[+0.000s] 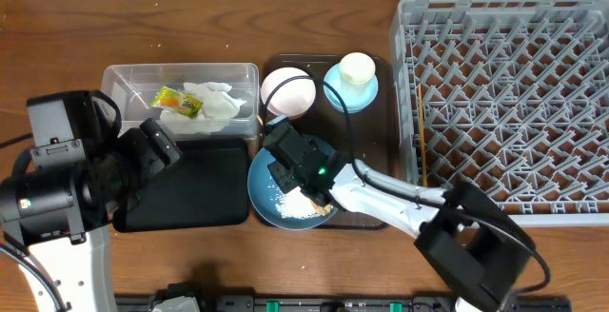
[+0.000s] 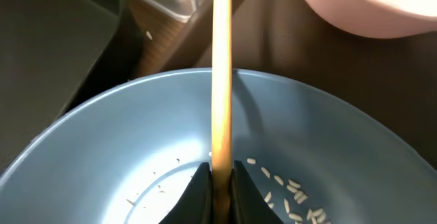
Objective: Sort waste into correct bins and load items into the dishwasher rack
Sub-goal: 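Carry the second chopstick right and release it in the dish rack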
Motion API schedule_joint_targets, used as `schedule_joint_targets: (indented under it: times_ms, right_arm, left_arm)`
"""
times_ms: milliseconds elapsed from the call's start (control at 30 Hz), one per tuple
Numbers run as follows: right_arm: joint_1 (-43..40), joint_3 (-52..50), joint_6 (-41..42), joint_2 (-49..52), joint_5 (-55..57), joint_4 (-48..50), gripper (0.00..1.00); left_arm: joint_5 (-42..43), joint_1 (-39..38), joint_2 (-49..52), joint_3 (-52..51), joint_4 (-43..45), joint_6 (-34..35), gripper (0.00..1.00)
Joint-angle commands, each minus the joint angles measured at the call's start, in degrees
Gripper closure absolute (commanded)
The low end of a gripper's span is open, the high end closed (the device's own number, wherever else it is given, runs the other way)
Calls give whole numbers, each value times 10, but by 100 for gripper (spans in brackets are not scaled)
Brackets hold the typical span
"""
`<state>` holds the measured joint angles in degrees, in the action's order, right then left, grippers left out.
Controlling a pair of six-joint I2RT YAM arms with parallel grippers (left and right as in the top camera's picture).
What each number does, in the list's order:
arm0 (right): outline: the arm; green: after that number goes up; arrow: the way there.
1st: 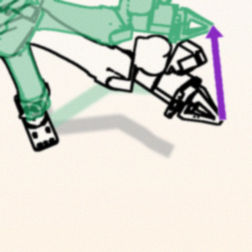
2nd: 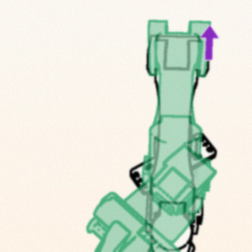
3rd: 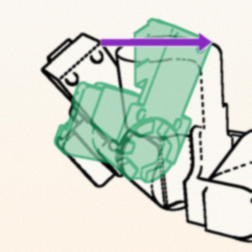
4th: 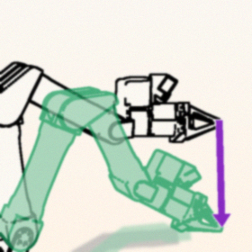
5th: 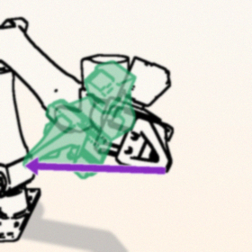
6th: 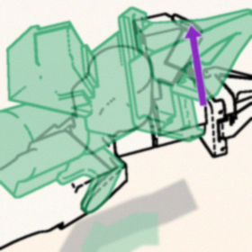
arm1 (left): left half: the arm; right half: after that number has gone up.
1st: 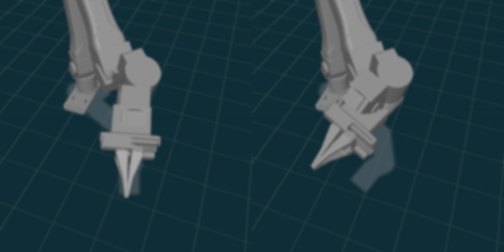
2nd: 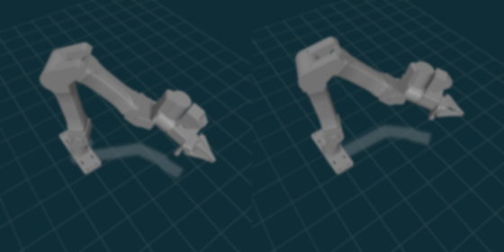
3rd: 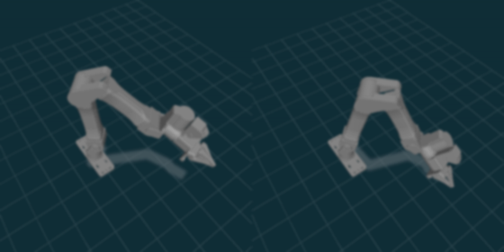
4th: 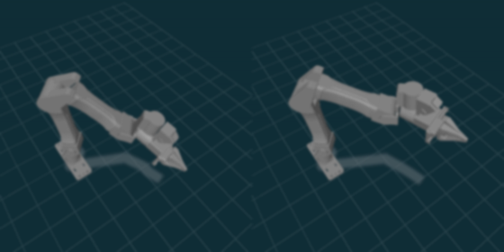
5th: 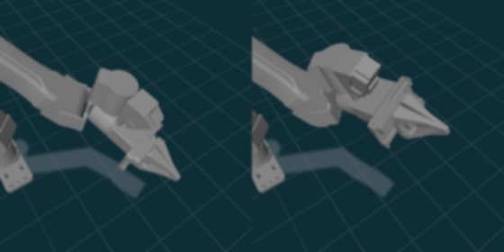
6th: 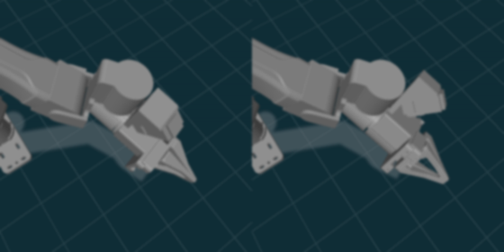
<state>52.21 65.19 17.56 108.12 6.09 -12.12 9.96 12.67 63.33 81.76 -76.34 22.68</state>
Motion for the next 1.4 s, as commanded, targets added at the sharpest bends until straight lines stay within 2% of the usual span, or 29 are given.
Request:
schedule_joint_targets:
  times_ms: [0, 233, 467, 667, 833, 1267, 1367]
  right_arm:
    - [3, 11, 2, -82, 6, -3, 97]
    - [-45, 11, -15, -252, 62, -83, 99]
    - [-190, 11, -46, -349, 61, -204, 99]
    - [-316, 10, -45, -332, 34, -261, 99]
    - [-375, 10, -43, -280, -31, -270, 99]
    - [-395, 10, -65, -164, -35, -230, 99]
    - [-395, 10, -65, -163, -35, -225, 94]
  left_arm:
    - [-5, 3, 3, 10, -1, 1, 9]
    - [-5, 3, 3, 10, -1, 1, 9]
    - [-5, 3, 3, 10, -1, 1, 9]
    - [-5, 3, 3, 10, -1, 1, 9]
    - [-5, 3, 3, 10, -1, 1, 8]
    - [-5, 3, 3, 10, -1, 1, 9]
    - [-5, 3, 3, 10, -1, 1, 9]
